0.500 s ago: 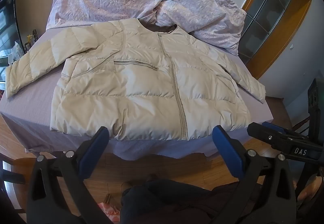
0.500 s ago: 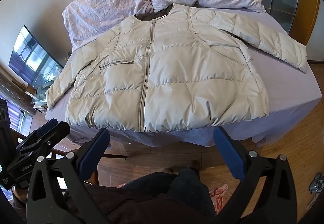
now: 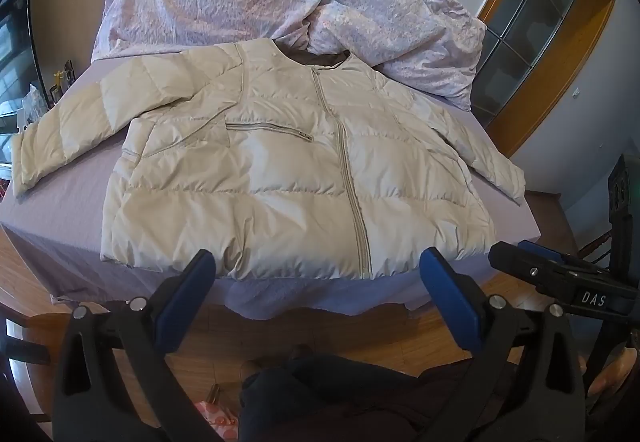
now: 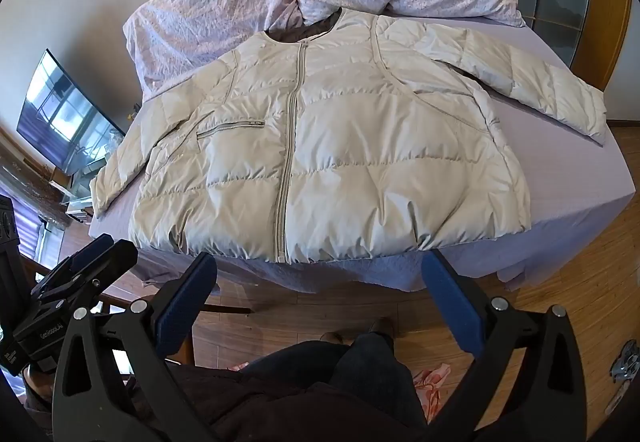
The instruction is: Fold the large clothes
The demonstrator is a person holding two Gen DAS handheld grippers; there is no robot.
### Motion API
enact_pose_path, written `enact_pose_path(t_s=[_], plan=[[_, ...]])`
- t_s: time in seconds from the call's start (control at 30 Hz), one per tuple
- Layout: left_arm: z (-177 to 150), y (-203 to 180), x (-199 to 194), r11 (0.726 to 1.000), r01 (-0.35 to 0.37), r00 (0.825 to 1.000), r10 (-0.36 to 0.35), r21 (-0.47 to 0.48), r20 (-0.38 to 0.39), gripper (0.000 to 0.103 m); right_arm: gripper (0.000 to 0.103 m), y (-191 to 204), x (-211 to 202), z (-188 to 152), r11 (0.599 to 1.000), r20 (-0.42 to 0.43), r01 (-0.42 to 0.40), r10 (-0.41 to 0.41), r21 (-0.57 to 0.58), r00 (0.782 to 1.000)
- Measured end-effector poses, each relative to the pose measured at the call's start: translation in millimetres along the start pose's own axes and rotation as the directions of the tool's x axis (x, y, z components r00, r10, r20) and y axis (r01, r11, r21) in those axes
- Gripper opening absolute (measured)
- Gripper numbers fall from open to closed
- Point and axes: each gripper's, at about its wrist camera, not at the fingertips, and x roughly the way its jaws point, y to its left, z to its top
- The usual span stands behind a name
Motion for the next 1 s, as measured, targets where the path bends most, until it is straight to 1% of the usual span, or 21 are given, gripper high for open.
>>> enact_pose_path(t_s=[1.0], plan=[[0.0, -0.3, 0.3, 1.000, -0.002, 1.000, 0.002, 0.004, 0.003, 0.101, 0.102, 1.9, 1.3, 2.4, 1.000, 0.001, 0.000, 0.000, 0.000, 1.000]])
